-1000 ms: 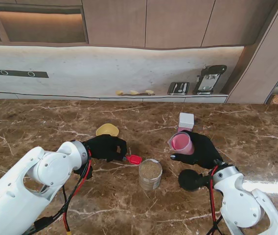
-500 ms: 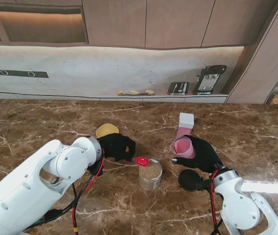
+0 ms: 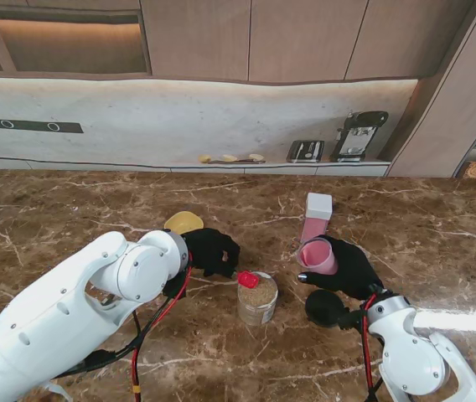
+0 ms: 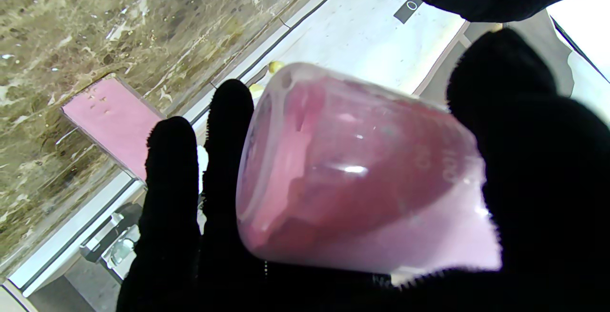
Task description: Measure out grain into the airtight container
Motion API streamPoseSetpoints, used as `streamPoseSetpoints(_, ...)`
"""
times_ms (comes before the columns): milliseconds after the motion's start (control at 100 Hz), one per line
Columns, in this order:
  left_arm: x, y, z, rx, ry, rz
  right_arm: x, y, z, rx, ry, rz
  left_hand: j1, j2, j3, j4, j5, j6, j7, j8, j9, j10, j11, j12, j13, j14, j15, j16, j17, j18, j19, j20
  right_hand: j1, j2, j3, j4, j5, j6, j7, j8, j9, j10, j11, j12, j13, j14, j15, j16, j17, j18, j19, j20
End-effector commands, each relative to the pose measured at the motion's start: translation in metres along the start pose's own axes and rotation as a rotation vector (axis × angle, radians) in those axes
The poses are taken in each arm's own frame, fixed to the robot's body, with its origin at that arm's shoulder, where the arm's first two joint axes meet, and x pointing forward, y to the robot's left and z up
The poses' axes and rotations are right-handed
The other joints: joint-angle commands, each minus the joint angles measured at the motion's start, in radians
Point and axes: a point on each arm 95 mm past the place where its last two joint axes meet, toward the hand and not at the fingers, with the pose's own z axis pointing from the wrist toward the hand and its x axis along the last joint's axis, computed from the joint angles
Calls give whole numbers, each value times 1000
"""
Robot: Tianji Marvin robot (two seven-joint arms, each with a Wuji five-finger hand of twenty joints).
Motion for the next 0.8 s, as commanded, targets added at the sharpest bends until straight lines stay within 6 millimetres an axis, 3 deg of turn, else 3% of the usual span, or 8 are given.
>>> streamPoseSetpoints(0, 0, 1, 2, -3, -15, 2, -5, -5, -3, 16, -15, 13, -7, -13, 96, -10, 59, -85, 75, 42, 81, -18, 9, -12, 50, -32, 93, -12, 41, 2, 70, -24, 92, 141, 159, -43, 70, -121, 97, 0, 34, -70, 53, 8, 9, -72, 3, 6, -8, -18, -16, -11)
streamPoseSetpoints(90, 2, 0, 3, -7, -22, 11, -6, -5, -3, 17, -14, 15, -28, -34, 143, -21, 77, -93, 84, 46, 95, -17, 3, -21, 50, -16, 98, -17, 56, 1, 77, -42, 91, 143, 156, -43, 69, -121, 97, 0, 32, -70, 50, 5, 8, -72, 0, 5, -9, -17, -19, -11)
streamPoseSetpoints(110, 3, 0, 3, -8, -24, 13, -6, -5, -3, 16, -14, 16, -31, -37, 151, -23, 80, -95, 85, 47, 98, -16, 1, -22, 51, -48, 98, -19, 59, 1, 78, -45, 91, 144, 156, -43, 68, -121, 96, 0, 32, -70, 50, 4, 8, -72, 0, 5, -9, -17, -19, -11)
streamPoseSetpoints(140, 3, 0, 3, -8, -28, 15, -6, -4, -3, 14, -14, 16, -33, -43, 157, -23, 87, -97, 89, 49, 103, -17, 0, -24, 52, -59, 100, -20, 66, 2, 80, -47, 91, 144, 156, -43, 68, -121, 96, 0, 31, -71, 50, 3, 8, -72, -1, 5, -9, -18, -20, -11)
streamPoseSetpoints(370, 6, 1, 6, -5, -46, 17, -7, -5, -4, 15, -14, 19, -66, -75, 231, -38, 108, -107, 96, 52, 122, -12, -10, -31, 51, -53, 109, -31, 80, -4, 86, -67, 91, 145, 152, -42, 66, -121, 95, 1, 29, -71, 47, -4, 7, -72, -8, 2, -10, -18, -25, -9)
streamPoseSetpoints(790, 11, 4, 11, -43, -78, 10, -8, -6, -6, 17, -21, 27, -77, -82, 254, -48, 110, -101, 96, 52, 122, -15, -10, -30, 51, -53, 111, -34, 83, -10, 93, -72, 89, 146, 148, -42, 65, -121, 94, 2, 26, -71, 46, -14, 6, -73, -16, -1, -11, -19, -30, -6)
